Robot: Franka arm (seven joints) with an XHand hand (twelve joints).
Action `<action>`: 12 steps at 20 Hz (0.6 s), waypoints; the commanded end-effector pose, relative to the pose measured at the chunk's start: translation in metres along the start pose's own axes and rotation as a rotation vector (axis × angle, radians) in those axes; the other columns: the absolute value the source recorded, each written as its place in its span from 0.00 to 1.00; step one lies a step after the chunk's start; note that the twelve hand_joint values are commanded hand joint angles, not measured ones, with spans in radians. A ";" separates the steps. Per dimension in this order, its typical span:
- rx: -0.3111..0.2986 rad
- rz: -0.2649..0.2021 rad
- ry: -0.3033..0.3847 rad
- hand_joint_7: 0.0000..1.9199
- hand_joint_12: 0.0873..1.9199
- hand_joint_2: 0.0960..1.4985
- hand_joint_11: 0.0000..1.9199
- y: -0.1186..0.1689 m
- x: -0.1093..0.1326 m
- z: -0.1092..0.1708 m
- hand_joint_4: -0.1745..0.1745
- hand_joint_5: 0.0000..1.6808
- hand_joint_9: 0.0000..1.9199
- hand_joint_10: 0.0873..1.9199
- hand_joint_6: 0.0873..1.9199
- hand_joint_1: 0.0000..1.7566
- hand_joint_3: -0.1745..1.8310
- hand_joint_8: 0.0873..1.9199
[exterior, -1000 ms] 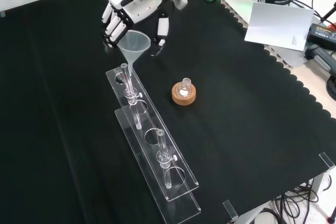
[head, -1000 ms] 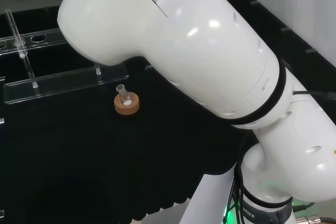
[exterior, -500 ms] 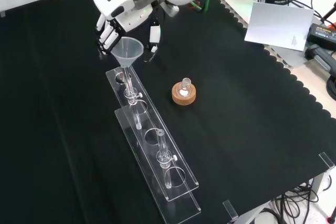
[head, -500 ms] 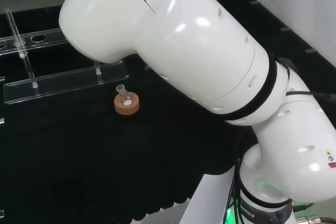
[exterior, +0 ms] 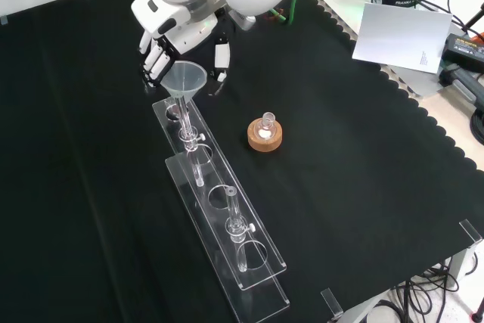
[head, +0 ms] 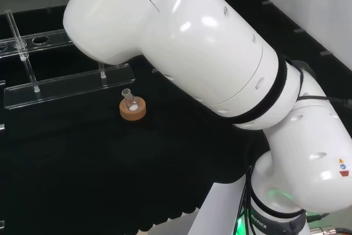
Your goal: Put the funnel back on the funnel stand.
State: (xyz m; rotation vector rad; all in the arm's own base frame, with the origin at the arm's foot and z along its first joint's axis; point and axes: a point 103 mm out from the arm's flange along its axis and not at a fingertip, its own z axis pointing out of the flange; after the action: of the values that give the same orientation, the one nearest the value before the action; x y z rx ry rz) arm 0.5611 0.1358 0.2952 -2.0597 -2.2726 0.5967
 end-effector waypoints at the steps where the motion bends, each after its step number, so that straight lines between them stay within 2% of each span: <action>1: 0.023 -0.014 0.023 0.29 0.63 0.47 0.36 0.003 0.006 0.007 0.41 0.33 0.48 0.18 0.29 0.42 0.33 0.34; 5: 0.065 -0.012 0.025 0.15 0.66 0.46 0.30 0.004 0.009 0.009 0.36 0.22 0.35 0.24 0.17 0.40 0.32 0.35; 8: 0.063 -0.007 0.029 0.03 0.70 0.46 0.24 0.000 0.008 0.010 0.36 0.16 0.21 0.31 0.05 0.37 0.31 0.32; 10: 0.062 -0.005 0.036 0.01 0.71 0.45 0.21 -0.004 0.007 0.009 0.36 0.15 0.17 0.34 0.00 0.36 0.30 0.30; 12: 0.058 -0.004 0.040 0.00 0.72 0.45 0.20 -0.010 0.006 0.008 0.36 0.14 0.15 0.35 0.00 0.35 0.29 0.28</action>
State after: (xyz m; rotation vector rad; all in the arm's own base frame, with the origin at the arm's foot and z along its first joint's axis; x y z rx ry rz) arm 0.5615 0.1411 0.2883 -2.0165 -2.2281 0.6148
